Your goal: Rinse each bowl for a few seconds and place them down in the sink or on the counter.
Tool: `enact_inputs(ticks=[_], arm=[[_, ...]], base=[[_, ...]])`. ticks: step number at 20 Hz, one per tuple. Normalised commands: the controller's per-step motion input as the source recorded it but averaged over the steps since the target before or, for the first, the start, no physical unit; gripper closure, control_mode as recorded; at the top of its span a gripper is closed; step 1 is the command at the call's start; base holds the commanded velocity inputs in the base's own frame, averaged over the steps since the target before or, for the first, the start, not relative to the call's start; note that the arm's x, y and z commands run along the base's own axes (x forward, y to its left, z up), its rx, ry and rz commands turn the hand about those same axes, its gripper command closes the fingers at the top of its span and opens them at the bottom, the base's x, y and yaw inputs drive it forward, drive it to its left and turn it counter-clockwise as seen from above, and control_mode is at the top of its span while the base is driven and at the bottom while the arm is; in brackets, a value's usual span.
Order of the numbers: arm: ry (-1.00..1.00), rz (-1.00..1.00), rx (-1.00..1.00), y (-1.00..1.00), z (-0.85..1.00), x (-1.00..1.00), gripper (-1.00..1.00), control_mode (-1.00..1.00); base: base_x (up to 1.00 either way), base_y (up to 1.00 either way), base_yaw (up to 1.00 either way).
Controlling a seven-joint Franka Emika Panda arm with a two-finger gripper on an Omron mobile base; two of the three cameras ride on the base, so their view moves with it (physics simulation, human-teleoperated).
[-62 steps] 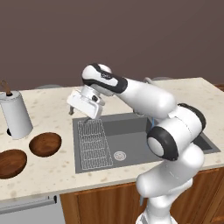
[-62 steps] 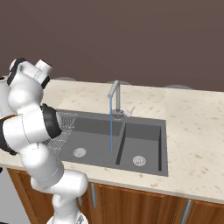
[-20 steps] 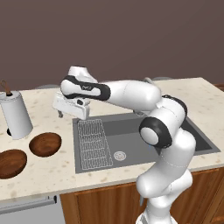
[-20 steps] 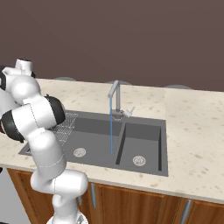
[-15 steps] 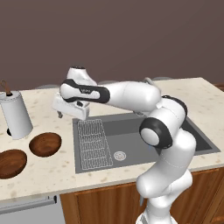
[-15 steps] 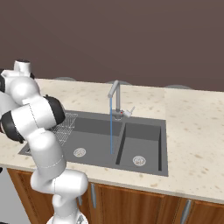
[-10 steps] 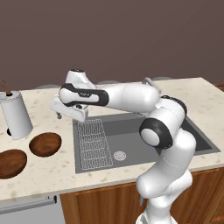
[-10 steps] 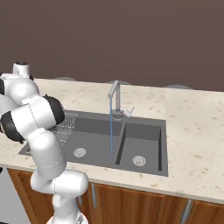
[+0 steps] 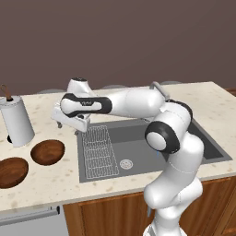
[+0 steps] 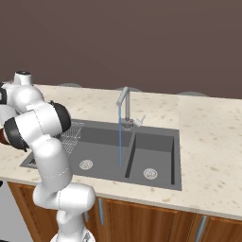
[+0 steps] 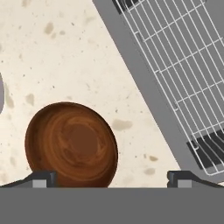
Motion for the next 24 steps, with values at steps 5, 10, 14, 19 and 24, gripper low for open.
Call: enact_inputs(ticks=[5,10,14,19,24], arm=[[-0.02,0.03,0.0,0.09,-0.17,0.04,-1.0,-1.0],[-0.05,0.04,0.0,0.11,-0.15,0.01,-1.0,-1.0],[-0.02,0.04,0.0,0.09,-0.13,0.0,-1.0,-1.0],[-0.01,0.04,0.0,0.04,-0.16,0.0,-1.0,-1.0],[-0.02,0.05,0.0,0.0,-0.16,0.0,-1.0,-1.0]], base=[[0.0,0.0,0.0],[0.0,0.0,0.0],[0.0,0.0,0.0],[0.0,0.0,0.0],[0.0,0.0,0.0]])
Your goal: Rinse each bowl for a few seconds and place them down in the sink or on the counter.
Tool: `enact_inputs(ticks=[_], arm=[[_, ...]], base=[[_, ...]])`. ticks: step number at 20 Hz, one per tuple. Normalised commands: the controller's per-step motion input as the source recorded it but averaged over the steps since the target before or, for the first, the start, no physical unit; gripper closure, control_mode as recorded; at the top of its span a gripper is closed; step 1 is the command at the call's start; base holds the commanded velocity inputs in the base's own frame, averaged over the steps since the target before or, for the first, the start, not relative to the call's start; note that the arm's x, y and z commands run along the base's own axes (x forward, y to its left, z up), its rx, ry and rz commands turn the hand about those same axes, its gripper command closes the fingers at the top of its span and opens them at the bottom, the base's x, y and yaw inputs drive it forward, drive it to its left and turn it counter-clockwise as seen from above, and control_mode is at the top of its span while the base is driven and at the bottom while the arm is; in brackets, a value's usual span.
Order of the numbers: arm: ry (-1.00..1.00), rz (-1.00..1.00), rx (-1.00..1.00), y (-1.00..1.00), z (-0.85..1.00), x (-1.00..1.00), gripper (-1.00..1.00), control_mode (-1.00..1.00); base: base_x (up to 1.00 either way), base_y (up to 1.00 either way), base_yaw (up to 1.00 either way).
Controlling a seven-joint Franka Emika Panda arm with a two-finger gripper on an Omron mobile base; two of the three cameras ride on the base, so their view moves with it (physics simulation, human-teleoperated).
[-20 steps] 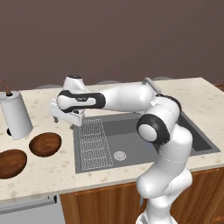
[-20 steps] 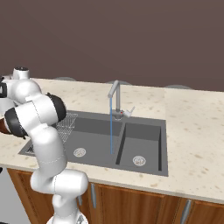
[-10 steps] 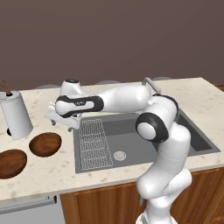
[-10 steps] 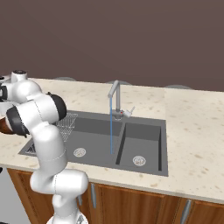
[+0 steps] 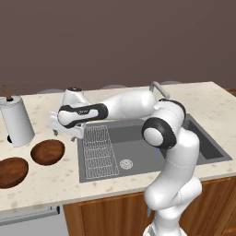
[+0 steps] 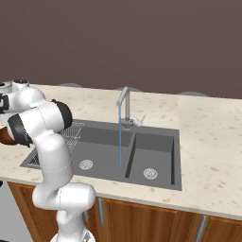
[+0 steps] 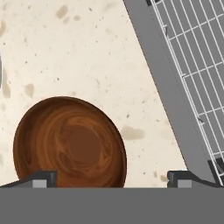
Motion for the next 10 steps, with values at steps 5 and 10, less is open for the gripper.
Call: enact_inputs(ticks=[5,10], arm=[[-0.03,0.05,0.0,0.0,-0.17,0.0,-1.0,-1.0],[-0.02,0.05,0.0,0.01,-0.21,0.0,-1.0,-1.0]], base=[[0.0,0.0,0.0],[0.0,0.0,0.0]])
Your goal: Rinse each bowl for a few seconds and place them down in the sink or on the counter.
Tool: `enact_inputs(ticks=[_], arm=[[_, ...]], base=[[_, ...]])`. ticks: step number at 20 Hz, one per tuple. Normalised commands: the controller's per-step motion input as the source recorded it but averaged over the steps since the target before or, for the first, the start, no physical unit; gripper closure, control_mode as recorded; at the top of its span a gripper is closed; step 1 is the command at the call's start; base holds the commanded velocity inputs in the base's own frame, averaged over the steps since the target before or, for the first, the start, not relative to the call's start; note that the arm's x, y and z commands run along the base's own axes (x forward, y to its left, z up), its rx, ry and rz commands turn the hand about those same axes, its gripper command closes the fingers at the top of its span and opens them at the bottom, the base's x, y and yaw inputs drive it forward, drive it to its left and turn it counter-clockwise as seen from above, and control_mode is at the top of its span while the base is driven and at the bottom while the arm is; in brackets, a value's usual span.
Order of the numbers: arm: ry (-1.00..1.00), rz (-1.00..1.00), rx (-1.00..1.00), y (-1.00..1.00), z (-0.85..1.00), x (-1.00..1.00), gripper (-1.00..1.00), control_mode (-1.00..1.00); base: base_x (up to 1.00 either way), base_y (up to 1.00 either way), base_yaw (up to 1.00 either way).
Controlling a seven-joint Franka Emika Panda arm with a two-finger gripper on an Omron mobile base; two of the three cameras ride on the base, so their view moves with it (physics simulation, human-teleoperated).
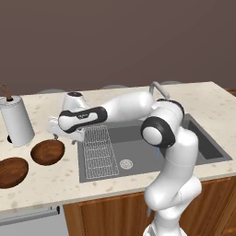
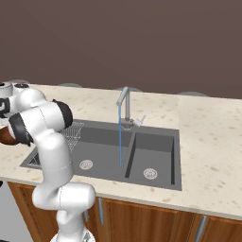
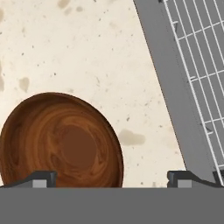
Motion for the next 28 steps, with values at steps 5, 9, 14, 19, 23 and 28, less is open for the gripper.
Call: enact_inputs(ticks=[5,9,14,19,23,28], arm=[[-0.01,0.05,0.0,0.0,-0.19,0.0,-1.0,-1.0],[-0.02,0.05,0.0,0.0,-0.18,0.0,-1.0,-1.0],[-0.02,0.05,0.0,0.02,-0.14,0.0,-1.0,-1.0],[-0.02,0.04,0.0,0.06,-0.12,0.0,-1.0,-1.0],[-0.02,0.04,0.0,0.07,-0.14,0.03,-1.0,-1.0],[-0.01,0.04,0.0,0.03,-0.17,0.02,-1.0,-1.0]], base=[[0.0,0.0,0.0],[0.0,0.0,0.0],[0.0,0.0,0.0],[0.0,0.0,0.0],[0.0,0.0,0.0],[0.0,0.0,0.0]])
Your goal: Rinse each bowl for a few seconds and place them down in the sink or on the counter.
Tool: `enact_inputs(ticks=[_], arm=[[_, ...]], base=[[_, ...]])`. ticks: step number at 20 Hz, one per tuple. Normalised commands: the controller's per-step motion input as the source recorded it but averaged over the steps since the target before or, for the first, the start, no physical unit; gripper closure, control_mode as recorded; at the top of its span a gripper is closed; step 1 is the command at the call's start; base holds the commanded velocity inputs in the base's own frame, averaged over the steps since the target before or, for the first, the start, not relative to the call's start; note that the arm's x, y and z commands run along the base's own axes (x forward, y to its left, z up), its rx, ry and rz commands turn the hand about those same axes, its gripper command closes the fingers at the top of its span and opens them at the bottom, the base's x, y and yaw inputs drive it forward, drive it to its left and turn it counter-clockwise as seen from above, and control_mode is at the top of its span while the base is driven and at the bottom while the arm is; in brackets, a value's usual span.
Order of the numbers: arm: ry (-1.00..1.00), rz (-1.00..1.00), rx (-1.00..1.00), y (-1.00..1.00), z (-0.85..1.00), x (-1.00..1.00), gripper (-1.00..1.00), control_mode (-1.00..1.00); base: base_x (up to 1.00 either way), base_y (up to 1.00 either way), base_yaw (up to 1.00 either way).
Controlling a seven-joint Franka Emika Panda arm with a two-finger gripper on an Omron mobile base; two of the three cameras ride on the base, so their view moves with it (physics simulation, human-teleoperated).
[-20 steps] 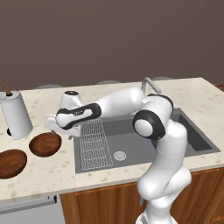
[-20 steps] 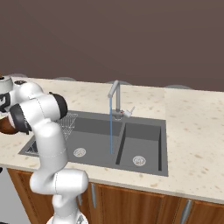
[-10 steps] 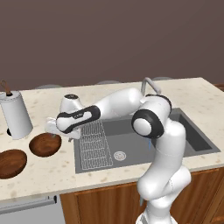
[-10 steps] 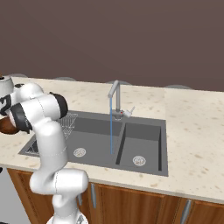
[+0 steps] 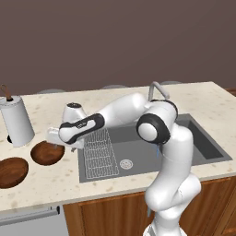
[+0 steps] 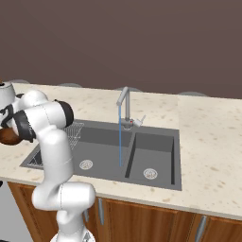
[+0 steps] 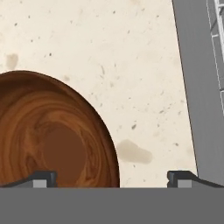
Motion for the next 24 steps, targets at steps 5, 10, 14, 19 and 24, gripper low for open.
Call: enact_inputs(ticks=[5,10,14,19,24], arm=[[-0.02,0.06,0.0,0.0,-0.18,0.0,-1.0,-1.0],[-0.02,0.07,0.0,0.03,-0.19,0.0,-1.0,-1.0],[-0.02,0.06,0.0,0.11,-0.18,0.03,1.0,-1.0],[-0.02,0.04,0.0,0.04,-0.1,0.07,1.0,-1.0],[-0.01,0.03,0.0,0.0,-0.05,0.03,1.0,-1.0]], base=[[0.0,0.0,0.0],[0.0,0.0,0.0],[0.0,0.0,0.0],[0.0,0.0,0.0],[0.0,0.0,0.0]])
